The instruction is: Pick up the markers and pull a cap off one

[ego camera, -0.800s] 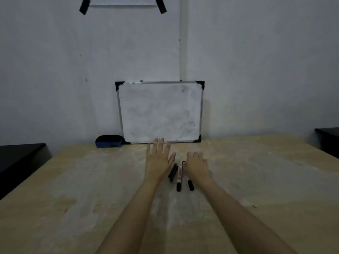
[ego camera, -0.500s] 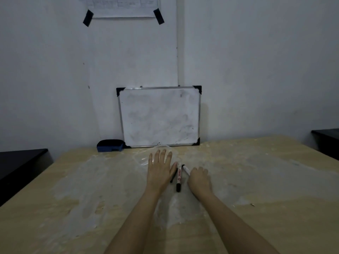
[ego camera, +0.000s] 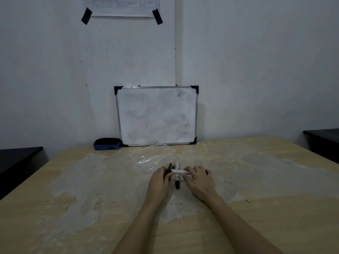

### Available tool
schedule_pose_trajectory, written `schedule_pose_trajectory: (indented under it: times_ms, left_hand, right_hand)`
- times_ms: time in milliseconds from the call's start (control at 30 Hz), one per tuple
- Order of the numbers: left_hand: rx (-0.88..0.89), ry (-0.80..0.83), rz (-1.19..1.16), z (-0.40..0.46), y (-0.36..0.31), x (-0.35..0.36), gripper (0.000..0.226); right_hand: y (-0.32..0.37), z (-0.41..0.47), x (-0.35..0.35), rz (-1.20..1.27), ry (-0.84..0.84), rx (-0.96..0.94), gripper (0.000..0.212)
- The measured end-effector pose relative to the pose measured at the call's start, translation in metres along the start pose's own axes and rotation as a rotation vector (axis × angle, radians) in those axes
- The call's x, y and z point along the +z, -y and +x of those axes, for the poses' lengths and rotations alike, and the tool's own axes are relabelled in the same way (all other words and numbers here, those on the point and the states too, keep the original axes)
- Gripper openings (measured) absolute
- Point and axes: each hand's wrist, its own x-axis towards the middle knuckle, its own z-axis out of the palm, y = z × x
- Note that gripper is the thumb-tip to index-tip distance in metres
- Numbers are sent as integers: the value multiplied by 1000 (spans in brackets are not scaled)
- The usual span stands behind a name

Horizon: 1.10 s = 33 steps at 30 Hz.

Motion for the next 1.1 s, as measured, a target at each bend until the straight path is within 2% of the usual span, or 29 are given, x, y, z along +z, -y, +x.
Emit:
schedule_pose_trajectory:
  times_ms: [233, 367, 467, 533, 633, 733, 867, 900, 1000, 1033, 1100]
  left_hand:
    - [155, 77, 86, -9, 1, -4, 19]
    - [200, 102, 183, -9, 3, -11, 23]
    - [272, 117, 308, -7, 5, -17, 24]
    - [292, 135, 313, -6, 3, -18, 25]
    - [290, 147, 276, -6, 2, -18, 23]
    - [270, 133, 241, -8, -1, -20, 23]
    - [206, 103, 214, -8, -7, -18, 37]
    - [174, 103, 181, -8, -8, -18, 41]
    - [73, 103, 36, -9, -10, -17, 39]
    - [28, 108, -9, -9, -12, -17, 38]
    - [-89, 85, -117, -8, -13, -16, 39]
  right_hand:
    - [5, -7, 1, 251, -31, 86, 45]
    - [0, -7, 0, 351, 49, 81, 52]
    - [0, -5, 2, 316, 91, 49, 42]
    - [1, -5, 1, 243, 84, 45, 36]
    - [3, -5, 0, 125, 67, 17, 54]
    - [5, -7, 0, 176, 125, -11, 29]
    - [6, -8, 1, 253, 152, 5, 29]
    - [7, -8, 0, 235, 134, 7, 32]
    - [7, -6, 2, 92, 59, -25, 71]
    - [8, -6, 3, 34, 28, -45, 74]
    - [8, -6, 3, -105, -65, -84, 58]
